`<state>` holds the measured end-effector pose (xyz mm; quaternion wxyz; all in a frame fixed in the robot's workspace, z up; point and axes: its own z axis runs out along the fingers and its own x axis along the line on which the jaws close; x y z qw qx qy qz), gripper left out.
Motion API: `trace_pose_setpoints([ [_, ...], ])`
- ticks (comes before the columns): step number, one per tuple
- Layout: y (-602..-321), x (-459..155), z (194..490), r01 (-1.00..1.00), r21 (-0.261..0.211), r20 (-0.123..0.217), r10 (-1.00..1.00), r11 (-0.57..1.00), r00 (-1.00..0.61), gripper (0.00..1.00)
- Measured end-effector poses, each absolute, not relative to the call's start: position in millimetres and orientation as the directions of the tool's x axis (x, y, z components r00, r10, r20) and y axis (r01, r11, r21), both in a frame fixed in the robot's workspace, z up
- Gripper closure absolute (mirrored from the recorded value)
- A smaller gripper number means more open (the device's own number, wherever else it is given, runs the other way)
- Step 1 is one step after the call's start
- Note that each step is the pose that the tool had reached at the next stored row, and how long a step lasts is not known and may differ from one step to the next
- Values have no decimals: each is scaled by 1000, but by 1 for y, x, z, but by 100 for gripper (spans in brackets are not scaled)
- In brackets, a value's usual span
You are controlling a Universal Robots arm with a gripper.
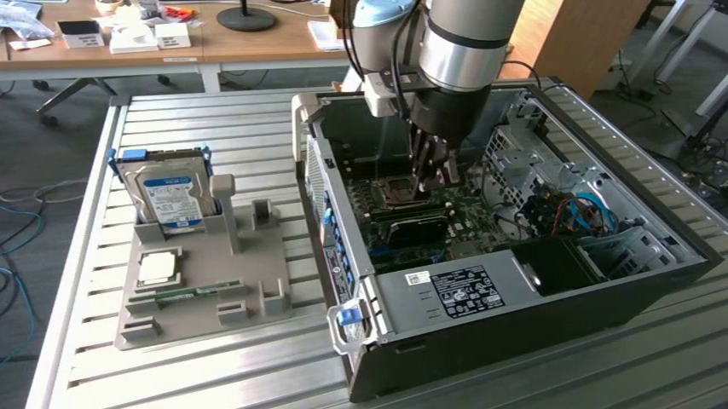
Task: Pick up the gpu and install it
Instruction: 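Press down on the gpu until it lock into place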
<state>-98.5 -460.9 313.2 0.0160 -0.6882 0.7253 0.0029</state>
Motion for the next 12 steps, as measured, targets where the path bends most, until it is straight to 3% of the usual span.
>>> trace_pose_setpoints([
  [12,-461,-99,298,-998,-18,-27,-998,53,-52,89],
])
